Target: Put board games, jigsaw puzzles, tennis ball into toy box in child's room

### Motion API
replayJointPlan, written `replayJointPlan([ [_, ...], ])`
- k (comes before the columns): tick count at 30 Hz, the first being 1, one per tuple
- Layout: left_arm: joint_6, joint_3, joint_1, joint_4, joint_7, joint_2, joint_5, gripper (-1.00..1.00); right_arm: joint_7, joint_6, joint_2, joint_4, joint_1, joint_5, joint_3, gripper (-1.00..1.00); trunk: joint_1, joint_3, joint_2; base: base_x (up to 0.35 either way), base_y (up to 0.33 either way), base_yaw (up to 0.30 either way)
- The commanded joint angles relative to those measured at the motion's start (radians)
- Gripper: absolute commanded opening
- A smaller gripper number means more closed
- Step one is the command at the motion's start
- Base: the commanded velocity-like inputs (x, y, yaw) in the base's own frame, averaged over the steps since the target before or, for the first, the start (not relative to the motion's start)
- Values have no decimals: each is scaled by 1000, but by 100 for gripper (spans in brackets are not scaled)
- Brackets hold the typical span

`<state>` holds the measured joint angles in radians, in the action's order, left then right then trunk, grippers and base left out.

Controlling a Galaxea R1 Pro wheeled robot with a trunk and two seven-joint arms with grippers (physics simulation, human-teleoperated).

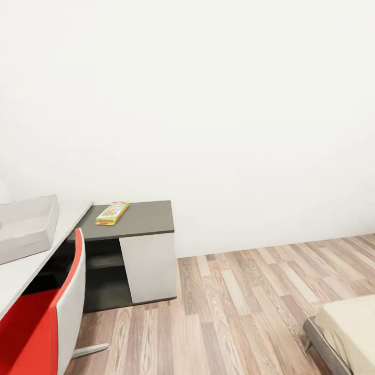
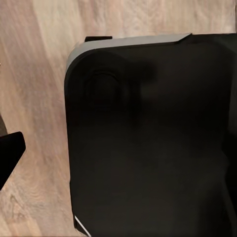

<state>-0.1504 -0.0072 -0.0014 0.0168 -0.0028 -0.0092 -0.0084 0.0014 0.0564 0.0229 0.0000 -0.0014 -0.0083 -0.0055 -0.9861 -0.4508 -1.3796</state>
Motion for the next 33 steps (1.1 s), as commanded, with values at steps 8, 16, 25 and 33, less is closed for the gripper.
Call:
replayJointPlan([
  [8, -3, 0, 0, 0, 0, 0, -1, 100, 0, 7, 1, 0, 0, 1, -1, 100, -1, -4, 0, 315, 0, -208],
  [16, -5, 2, 0, 0, 0, 2, 0, 100, 0, 7, 2, 0, 0, 2, -2, 100, -1, -5, 0, 323, 0, -21],
  [25, -7, 3, 0, -1, 0, 3, 0, 100, 0, 4, 7, 0, 0, 3, -1, 100, -1, -12, 0, 329, 0, 130],
  [33, -8, 3, 0, 0, 0, 2, -1, 100, 0, 5, 7, 0, 0, 3, -1, 100, -1, -20, 0, 330, -28, 194],
])
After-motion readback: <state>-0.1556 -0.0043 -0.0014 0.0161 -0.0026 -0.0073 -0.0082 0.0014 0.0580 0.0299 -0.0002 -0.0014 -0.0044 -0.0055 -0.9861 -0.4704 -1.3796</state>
